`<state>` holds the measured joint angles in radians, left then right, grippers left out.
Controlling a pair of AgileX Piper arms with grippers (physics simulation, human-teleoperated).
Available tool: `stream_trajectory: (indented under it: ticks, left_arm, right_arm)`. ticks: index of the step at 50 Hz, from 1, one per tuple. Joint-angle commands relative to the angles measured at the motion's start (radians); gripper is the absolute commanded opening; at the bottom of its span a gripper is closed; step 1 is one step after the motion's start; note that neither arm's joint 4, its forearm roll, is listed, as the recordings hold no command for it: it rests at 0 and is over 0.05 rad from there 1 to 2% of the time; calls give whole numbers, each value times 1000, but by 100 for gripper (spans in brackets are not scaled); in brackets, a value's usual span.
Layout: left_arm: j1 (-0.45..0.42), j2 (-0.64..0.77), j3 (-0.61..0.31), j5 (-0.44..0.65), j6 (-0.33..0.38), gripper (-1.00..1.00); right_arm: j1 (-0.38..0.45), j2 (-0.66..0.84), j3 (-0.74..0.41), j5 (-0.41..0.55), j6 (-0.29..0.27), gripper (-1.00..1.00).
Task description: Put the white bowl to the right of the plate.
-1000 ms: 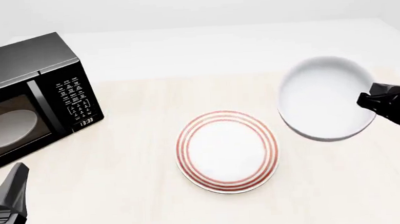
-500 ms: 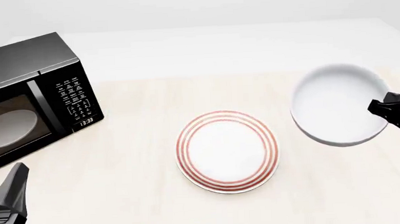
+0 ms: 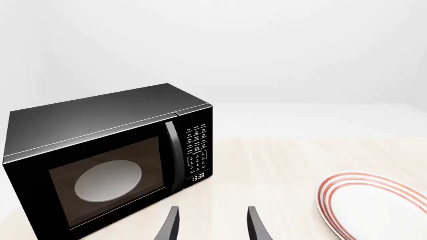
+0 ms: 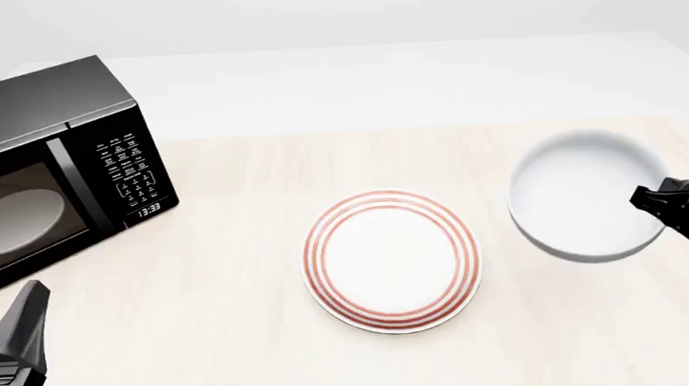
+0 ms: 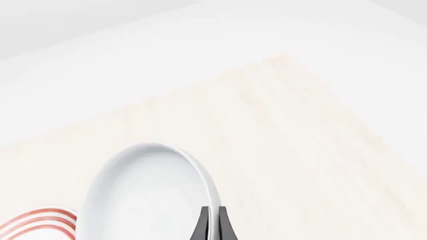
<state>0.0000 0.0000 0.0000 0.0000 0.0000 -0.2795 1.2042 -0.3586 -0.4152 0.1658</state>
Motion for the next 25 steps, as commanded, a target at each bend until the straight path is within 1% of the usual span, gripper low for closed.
stream_trajectory:
  ticks: [1, 12, 25]
  left_arm:
    - [0, 0, 0, 0, 0, 100]
    - [0, 0, 0, 0, 0, 100]
    - [0, 0, 0, 0, 0, 100]
  right_arm:
    - [-3, 78, 9, -72, 17, -100]
    - [-2, 104, 13, -89, 21, -100]
    - [-26, 196, 27, -165, 26, -100]
